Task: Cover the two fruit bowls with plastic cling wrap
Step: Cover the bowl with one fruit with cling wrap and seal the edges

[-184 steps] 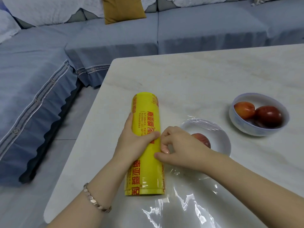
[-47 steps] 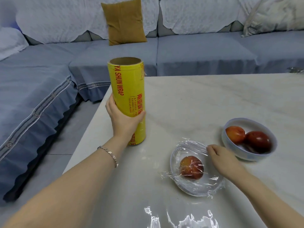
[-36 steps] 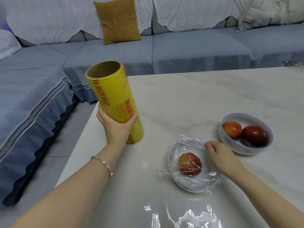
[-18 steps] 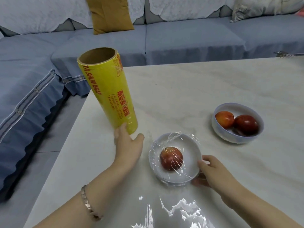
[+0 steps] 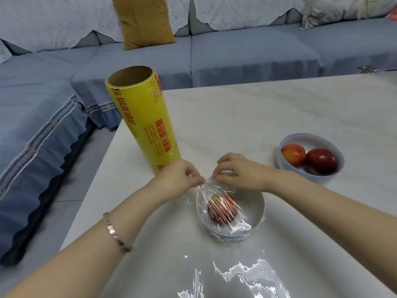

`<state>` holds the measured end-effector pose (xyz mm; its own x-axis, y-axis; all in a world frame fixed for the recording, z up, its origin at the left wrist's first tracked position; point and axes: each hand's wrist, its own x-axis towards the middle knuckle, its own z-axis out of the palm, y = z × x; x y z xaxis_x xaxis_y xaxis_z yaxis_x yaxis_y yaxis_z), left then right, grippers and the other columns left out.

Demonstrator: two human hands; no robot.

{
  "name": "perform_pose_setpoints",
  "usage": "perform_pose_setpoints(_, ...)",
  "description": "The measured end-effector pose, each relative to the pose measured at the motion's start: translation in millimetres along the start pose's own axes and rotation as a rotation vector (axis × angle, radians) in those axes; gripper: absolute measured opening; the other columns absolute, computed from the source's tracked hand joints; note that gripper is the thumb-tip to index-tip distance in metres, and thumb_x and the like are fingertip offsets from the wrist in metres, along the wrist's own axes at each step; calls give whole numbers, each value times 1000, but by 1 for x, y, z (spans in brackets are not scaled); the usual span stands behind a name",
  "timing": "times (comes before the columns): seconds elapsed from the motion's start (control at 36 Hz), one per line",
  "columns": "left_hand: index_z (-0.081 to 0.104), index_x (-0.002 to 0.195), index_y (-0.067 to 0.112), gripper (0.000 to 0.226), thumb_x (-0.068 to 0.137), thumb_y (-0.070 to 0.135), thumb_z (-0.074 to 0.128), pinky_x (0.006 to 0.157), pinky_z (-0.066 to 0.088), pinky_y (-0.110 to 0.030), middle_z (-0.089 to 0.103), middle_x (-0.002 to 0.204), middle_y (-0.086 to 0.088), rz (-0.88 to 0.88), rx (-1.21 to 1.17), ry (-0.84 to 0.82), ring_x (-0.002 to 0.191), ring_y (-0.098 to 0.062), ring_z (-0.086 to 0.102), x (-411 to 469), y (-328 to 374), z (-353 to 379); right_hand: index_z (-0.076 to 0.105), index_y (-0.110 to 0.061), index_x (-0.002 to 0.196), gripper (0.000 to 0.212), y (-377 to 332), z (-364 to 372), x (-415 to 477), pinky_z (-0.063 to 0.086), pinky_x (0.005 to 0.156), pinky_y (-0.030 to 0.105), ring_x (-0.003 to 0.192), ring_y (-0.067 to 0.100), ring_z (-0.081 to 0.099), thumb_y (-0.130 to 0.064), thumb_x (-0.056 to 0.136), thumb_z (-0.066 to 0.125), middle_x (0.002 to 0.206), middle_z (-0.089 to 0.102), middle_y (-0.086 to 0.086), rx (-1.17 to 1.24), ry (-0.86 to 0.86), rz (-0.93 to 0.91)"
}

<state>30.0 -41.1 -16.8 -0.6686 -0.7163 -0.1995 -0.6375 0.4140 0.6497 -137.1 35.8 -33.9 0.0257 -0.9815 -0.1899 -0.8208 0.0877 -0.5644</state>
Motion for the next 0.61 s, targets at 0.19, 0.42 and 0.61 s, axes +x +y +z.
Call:
perform_pose_setpoints(0.19,60,69,10,21,90,9,58,80,51,-28,68,60,3,-161,-602,-38,64,-10,65,-15,-3,2,64,-6,92,23,0,-9,4,37,85,20,98,14,54,-27,90,56,105,61,8,158,-88,8)
perform_pose_setpoints(0.42,53,70,10,23,93,12,54,39,45,-17,47,51,-2,-298,-790,43,33,-7,46,-17,10,19,64,-26,70,24,12,-3,-3,40,74,9,69,-8,55,-17,90,56,77,65,-10,455,168,-19)
perform_pose_setpoints(0.61,49,72,14,24,92,23,56,37,21,-14,35,35,8,-268,-661,154,36,-11,27,-16,5,26,64,-19,66,30,20,-8,-4,44,56,14,46,5,47,-10,91,51,54,52,0,677,425,43)
